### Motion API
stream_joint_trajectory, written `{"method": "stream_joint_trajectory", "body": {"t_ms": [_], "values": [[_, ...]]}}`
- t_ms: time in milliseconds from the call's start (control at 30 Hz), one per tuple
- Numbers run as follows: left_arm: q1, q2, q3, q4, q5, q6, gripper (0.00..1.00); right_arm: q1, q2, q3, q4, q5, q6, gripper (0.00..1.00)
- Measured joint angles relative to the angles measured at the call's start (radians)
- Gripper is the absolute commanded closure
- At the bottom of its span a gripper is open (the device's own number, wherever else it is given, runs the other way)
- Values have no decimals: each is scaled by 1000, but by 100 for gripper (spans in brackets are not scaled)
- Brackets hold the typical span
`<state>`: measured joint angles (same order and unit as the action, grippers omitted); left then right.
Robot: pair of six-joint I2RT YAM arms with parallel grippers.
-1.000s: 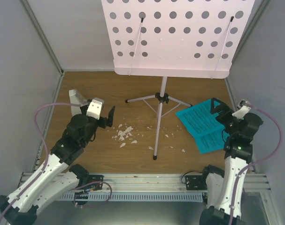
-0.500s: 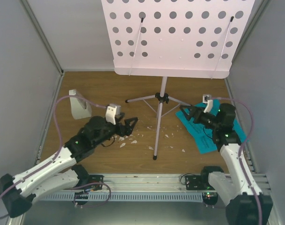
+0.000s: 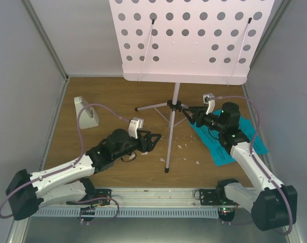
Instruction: Pack up the instrument practice props
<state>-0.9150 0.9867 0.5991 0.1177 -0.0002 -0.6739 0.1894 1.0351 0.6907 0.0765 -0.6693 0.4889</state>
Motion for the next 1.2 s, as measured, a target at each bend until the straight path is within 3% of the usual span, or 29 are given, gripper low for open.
{"method": "stream_joint_trajectory", "body": {"t_ms": [567, 1200], "values": [[0, 289, 181, 73, 89, 15, 51, 13, 74, 47, 3, -14, -167, 74], [68, 484, 296, 69, 177, 60, 47, 20, 129, 60, 8, -36, -281, 75]]}}
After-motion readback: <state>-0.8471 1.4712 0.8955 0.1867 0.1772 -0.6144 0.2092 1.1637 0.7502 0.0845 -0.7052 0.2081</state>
